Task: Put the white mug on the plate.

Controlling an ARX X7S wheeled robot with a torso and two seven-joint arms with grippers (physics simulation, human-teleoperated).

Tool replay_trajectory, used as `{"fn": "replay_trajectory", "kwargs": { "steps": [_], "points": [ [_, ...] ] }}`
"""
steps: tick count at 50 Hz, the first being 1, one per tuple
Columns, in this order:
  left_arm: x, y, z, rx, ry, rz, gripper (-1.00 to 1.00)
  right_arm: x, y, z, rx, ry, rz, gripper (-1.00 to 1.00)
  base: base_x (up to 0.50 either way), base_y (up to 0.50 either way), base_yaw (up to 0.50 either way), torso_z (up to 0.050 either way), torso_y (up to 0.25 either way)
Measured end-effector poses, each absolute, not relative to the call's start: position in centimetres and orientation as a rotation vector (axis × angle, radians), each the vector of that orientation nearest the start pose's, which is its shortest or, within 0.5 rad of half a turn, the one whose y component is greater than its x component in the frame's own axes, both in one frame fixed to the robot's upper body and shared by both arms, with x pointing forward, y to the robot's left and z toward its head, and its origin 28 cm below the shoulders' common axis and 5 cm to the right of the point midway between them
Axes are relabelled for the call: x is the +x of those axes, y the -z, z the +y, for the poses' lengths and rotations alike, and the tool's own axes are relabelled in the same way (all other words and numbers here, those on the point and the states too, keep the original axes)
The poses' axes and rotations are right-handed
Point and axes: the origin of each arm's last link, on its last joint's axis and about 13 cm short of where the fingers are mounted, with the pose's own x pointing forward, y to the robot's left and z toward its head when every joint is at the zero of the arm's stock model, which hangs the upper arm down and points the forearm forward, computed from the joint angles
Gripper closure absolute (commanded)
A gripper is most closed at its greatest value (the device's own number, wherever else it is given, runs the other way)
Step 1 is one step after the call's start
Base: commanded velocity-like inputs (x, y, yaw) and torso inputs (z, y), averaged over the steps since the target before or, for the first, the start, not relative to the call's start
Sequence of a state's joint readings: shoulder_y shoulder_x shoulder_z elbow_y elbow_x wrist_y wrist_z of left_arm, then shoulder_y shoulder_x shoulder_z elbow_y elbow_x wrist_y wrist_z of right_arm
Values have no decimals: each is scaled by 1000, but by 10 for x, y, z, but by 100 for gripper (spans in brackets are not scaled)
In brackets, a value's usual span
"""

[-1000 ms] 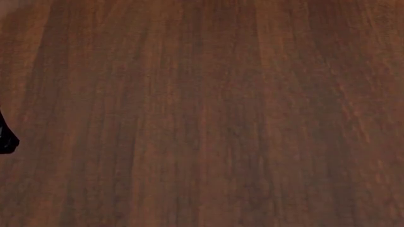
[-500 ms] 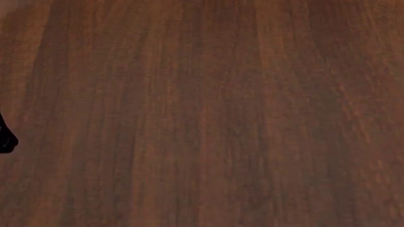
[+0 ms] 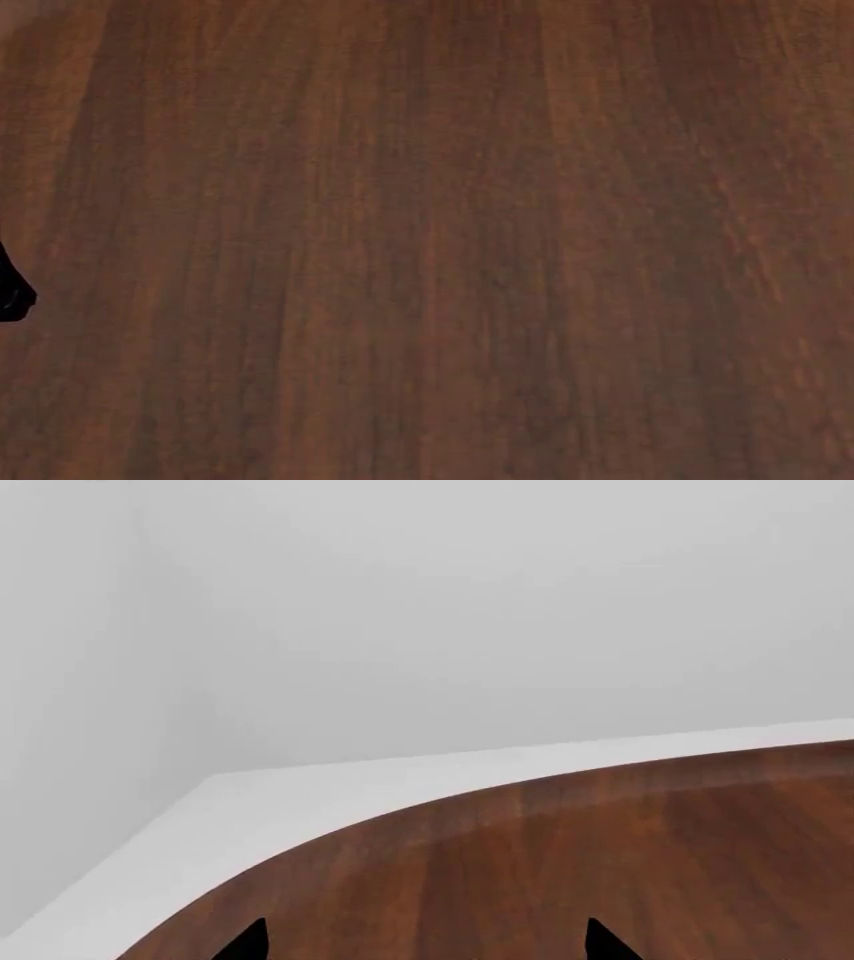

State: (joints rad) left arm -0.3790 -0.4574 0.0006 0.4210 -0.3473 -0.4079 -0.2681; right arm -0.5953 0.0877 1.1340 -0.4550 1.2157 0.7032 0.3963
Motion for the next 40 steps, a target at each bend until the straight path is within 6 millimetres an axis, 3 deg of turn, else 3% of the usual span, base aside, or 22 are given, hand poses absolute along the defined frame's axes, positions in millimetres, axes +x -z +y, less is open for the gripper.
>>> {"fn": "replay_trajectory", "kwargs": {
  "steps": [40],
  "points": [
    [260,-178,280,115,-151,-373,-100,9,-41,-255,749,920,329,100,0,-1,0,0,0]
  ]
}}
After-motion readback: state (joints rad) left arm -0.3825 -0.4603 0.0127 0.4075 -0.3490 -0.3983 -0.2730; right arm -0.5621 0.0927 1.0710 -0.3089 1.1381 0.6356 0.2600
